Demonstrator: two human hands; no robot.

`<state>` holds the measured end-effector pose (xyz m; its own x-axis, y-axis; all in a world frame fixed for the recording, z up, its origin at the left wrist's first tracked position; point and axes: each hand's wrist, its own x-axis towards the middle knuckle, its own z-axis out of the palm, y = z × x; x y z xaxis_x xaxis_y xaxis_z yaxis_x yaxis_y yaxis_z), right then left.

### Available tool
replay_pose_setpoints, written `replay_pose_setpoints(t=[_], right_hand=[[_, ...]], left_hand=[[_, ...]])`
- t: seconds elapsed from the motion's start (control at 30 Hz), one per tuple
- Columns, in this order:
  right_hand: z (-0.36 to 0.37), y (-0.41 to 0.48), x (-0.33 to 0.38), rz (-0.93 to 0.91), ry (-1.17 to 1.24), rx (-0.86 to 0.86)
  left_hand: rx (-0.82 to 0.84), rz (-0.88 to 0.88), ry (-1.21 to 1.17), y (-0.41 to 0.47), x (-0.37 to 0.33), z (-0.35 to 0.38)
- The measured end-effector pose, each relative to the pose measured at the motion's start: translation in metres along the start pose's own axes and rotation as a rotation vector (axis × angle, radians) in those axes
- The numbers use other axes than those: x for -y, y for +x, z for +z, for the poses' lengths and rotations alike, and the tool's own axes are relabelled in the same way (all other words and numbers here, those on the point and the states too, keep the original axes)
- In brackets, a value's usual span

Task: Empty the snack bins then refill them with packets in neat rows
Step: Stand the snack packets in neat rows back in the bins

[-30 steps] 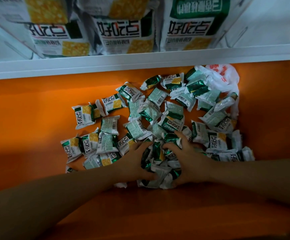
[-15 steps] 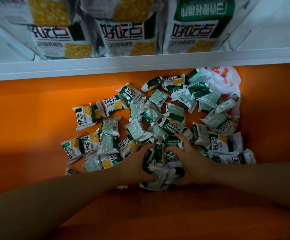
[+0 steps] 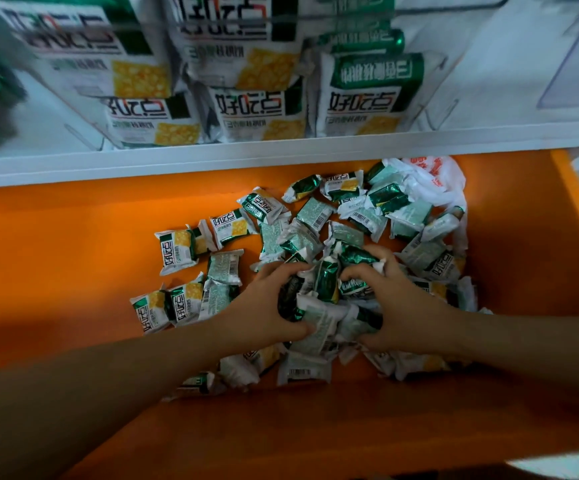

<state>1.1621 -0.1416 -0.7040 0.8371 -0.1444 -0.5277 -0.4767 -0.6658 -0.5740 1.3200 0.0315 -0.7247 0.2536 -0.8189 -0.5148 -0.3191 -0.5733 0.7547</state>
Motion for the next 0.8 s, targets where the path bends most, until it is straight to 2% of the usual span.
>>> replay_pose_setpoints(t=[0.27, 0.6, 0.8], right_hand=[[-0.047, -0.063, 0.048, 0.005, -0.034, -0.129], [-0.094, -0.155, 0.116, -0.184, -0.158, -0.437], [-0.141, -0.192, 0.135, -0.266, -0.212, -0.683]], left_hand=[[-0.116, 0.121, 0.133, -0.051, -0.072, -0.027], [-0.332, 0.289, 0.316, -0.151, -0.169, -0.051], [-0.481, 0.443, 0.419, -0.172, -0.234, -0.074]])
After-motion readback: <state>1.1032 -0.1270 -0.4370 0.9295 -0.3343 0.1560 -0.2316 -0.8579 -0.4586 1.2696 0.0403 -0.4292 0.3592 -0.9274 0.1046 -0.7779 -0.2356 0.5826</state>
